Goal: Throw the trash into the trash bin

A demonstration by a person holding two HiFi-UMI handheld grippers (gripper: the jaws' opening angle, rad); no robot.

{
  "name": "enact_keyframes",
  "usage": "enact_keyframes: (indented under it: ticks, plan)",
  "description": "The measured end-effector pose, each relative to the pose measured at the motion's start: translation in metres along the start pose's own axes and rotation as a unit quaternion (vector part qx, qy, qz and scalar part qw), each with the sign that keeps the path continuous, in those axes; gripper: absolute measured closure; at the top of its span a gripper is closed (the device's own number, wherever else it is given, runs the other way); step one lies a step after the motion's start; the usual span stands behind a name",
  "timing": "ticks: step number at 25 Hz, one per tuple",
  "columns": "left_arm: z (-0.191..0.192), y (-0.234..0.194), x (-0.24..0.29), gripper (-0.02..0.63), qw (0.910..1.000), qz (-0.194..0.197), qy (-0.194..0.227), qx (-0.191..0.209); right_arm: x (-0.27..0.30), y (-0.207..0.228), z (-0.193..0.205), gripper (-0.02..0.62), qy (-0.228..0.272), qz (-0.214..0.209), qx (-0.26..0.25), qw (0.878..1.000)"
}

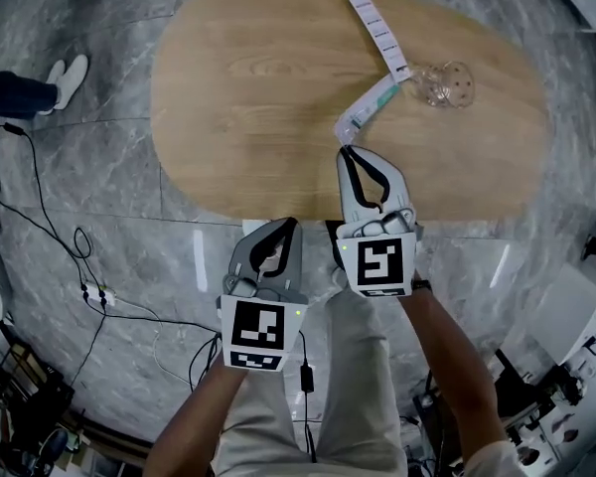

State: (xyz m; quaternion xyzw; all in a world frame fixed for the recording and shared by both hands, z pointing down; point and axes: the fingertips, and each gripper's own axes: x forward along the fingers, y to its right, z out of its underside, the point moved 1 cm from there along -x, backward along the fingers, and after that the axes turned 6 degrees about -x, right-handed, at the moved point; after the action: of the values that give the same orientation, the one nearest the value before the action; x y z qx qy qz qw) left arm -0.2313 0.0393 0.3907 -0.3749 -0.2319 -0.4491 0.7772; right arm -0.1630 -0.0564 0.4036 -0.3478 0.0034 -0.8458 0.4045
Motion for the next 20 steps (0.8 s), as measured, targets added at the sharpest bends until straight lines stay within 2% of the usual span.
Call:
enact_keyframes:
  ticks: [3, 9, 12, 16, 20]
  plan:
    - [-0.004, 0.013, 0.005, 0.606, 1.0000, 0.004, -0.001, 0.005, -0.025, 0.014, -0.012, 0.558, 0.026, 0.008, -0.009, 1.000]
    - [-0.018, 0.036, 0.009, 0.606, 0.9998, 0.008, 0.008, 0.016, -0.069, 0.032, -0.020, 0.560, 0.031, 0.016, 0.001, 0.999]
    - [-0.027, 0.049, 0.012, 0.606, 0.9996, 0.012, 0.013, 0.023, -0.087, 0.044, -0.020, 0.560, 0.040, 0.021, 0.031, 0.999]
    - [-0.034, 0.066, 0.015, 0.606, 0.9992, 0.018, 0.018, 0.030, -0.111, 0.058, -0.019, 0.560, 0.061, 0.044, 0.112, 0.991]
    - [-0.036, 0.085, 0.016, 0.606, 0.9988, 0.023, 0.021, 0.037, -0.136, 0.066, -0.016, 0.560, 0.064, 0.045, 0.130, 0.989]
